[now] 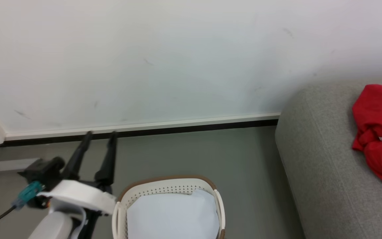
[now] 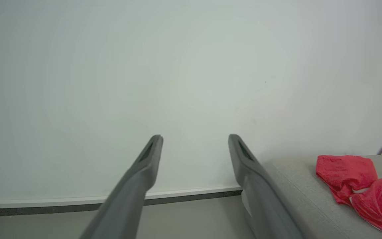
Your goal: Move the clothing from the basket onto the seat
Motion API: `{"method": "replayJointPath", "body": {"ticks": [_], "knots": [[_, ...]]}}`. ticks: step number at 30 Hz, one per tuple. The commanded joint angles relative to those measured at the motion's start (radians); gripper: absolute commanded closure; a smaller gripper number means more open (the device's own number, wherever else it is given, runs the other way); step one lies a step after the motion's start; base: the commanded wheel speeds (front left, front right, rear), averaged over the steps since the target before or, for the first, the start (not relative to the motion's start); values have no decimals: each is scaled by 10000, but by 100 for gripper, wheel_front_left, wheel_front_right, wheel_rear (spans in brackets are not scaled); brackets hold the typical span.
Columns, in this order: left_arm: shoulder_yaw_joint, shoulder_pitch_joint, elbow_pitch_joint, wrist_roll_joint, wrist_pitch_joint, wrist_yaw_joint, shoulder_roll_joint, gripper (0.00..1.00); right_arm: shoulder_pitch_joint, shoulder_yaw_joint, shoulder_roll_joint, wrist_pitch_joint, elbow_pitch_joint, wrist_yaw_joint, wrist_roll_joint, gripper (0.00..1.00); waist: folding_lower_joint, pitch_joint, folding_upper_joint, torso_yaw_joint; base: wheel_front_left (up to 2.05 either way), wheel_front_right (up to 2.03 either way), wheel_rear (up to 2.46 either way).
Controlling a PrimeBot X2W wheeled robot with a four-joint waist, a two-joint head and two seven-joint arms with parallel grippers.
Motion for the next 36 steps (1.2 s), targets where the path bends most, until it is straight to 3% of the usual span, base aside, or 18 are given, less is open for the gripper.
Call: {"method": "replayJointPath", "body": {"ticks": [1, 7, 12, 15, 25, 36], "knots": [[126, 225, -15, 166, -5, 45, 14, 0, 304, -34, 110, -98, -48, -23, -90, 0, 3, -123, 0, 152, 0, 0, 0], [1949, 1611, -286, 310, -4, 64, -397, 0, 1782, -321, 1612, -1339, -556, -23, -798, 0, 3, -199, 0, 357, 0, 0, 0], [2986, 2451, -265, 611, -4, -523, -948, 0, 2638, -222, 2262, -2289, -351, -23, -1168, 0, 3, -240, 0, 519, 0, 0, 0], [3290, 2753, -75, 986, -4, -904, -1251, 0, 3065, -212, 2522, -2635, -147, -23, -1332, 0, 3, -286, 0, 608, 0, 0, 0], [4116, 3251, 590, 3240, -5, -981, -2157, 0, 4277, -112, 3456, -2801, -530, -23, -2070, 0, 3, -502, 0, 734, 0, 0, 0], [4965, 3337, 997, 4301, -5, -1505, -2815, 0, 4553, 163, 3903, -2804, -774, -23, -2408, 0, 3, -545, 0, 700, 0, 0, 0]]}}
